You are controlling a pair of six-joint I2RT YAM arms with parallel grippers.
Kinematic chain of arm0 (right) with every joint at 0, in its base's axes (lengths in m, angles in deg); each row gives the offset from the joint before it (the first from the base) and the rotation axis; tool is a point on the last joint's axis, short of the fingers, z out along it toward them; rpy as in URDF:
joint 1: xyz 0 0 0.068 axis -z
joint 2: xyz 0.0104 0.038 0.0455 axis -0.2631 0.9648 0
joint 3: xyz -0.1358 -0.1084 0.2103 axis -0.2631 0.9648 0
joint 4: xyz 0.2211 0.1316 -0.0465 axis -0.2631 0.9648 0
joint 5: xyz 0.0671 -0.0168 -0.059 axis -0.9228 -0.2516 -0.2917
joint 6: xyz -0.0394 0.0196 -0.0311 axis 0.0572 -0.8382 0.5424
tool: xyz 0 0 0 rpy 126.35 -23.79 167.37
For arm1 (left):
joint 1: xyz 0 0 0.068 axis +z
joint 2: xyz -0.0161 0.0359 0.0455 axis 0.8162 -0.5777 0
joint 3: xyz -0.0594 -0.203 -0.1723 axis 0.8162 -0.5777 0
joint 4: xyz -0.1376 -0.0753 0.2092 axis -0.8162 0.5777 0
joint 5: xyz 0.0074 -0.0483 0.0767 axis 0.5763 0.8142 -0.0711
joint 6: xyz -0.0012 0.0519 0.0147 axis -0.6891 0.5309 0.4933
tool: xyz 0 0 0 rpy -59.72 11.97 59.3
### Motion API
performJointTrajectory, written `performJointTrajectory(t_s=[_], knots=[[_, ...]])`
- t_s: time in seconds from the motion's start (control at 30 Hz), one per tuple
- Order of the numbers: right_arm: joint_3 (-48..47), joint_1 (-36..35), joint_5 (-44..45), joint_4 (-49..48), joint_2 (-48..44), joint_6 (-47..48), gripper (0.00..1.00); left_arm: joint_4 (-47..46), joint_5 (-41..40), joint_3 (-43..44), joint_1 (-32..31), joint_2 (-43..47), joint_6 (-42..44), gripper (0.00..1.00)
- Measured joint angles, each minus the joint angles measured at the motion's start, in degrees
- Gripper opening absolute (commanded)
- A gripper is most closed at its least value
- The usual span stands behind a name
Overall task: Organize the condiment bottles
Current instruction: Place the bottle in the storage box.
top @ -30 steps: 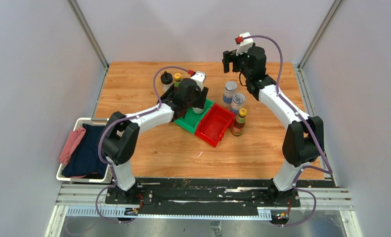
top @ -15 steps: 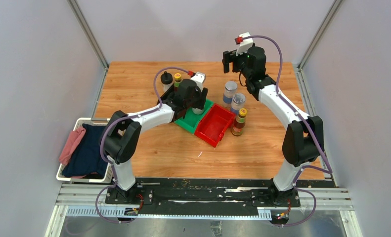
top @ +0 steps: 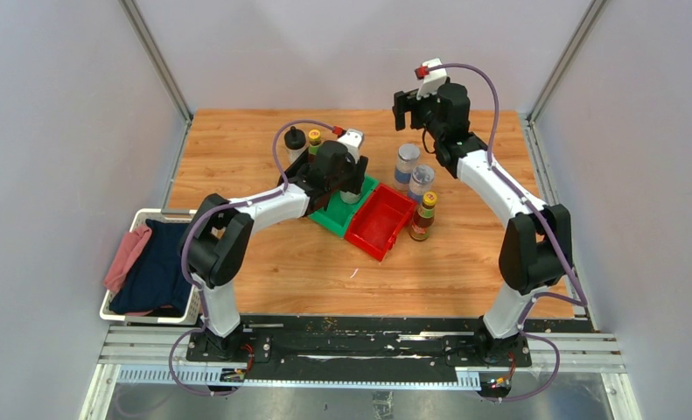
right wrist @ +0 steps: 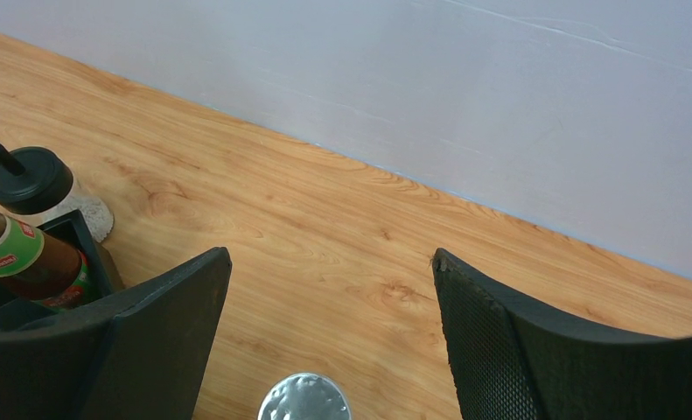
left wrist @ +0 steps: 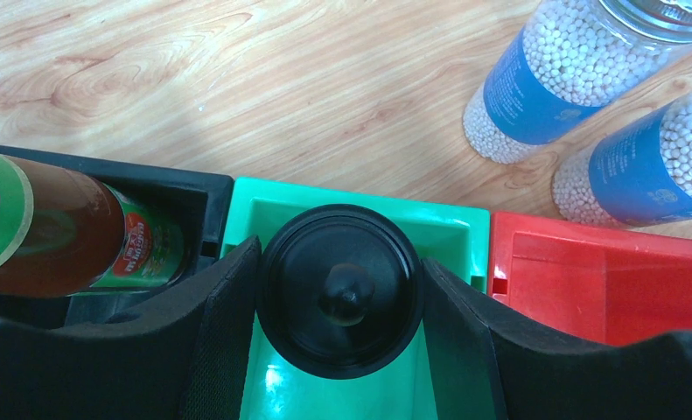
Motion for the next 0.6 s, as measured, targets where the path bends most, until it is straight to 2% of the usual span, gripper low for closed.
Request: performJointTrajectory(t_s=[0.2,0.37,0.5,0.6], knots=[[0.0,0.0,0.0,0.0,0.5,0.0,0.89,-0.8,0.2,0.0,0.1,-0.4,0.0,0.01],[0.0,0.0,0.0,-0.1,0.5,0.0,0.89,-1.3,0.1,0.0,0.1,-0.6,-0.5,0.31],[0.0,0.0,0.0,-0.1,0.5,0.0,0.89,-1.7,0.1,0.0,0.1,-0.8,-0.7,0.42],[0.0,0.0,0.0,-0.1,0.5,0.0,0.89,-1.7,0.1,0.0,0.1,-0.8,-0.7,0.56]])
